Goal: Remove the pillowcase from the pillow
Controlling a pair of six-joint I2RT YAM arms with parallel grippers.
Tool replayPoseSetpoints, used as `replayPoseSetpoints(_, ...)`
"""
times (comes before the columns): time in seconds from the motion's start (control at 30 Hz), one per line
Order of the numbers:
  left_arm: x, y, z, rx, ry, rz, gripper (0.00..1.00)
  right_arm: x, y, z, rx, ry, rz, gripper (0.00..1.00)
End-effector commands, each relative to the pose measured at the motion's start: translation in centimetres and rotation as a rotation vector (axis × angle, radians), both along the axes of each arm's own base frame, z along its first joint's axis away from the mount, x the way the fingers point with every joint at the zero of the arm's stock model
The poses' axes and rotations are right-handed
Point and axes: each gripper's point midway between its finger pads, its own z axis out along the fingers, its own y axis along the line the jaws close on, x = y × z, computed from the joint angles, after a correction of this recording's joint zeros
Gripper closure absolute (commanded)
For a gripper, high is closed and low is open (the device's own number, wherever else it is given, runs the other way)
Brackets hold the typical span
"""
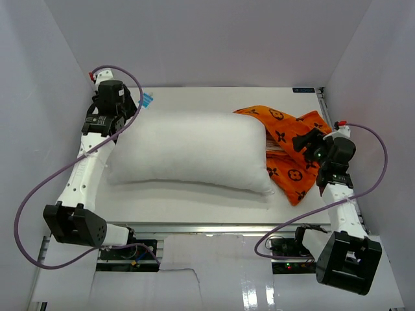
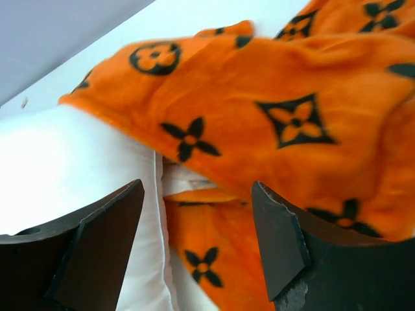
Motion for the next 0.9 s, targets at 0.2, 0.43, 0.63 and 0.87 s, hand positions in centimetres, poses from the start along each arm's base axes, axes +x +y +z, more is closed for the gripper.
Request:
replayPoseSetpoints(0.2,-2.1,-11.1,7.2,-0.167,-0.122,-0.561,0.02,-0.4,6.9,4.7,-0.080,-0.091,0.290,0.26)
replayPoseSetpoints(0.43,-1.1,-17.3,-3.1,-0.077,0.173,-0.660,0.02,-1.7,8.2,5.8,-0.094,-0.137,0.333,0.25)
replayPoseSetpoints(0.63,-1.1,-17.3,-12.7,-0.201,0.331,-0.519,0.02,-1.8,8.3,4.9,-0.108,-0.120,0.346,0.25)
replayPoseSetpoints(0.87,-0.7,-5.9,-16.8,-0.333,0.291,-0.112,0.08,-0.1,8.2,2.6,-0.062,-0.076,0.317,0.25)
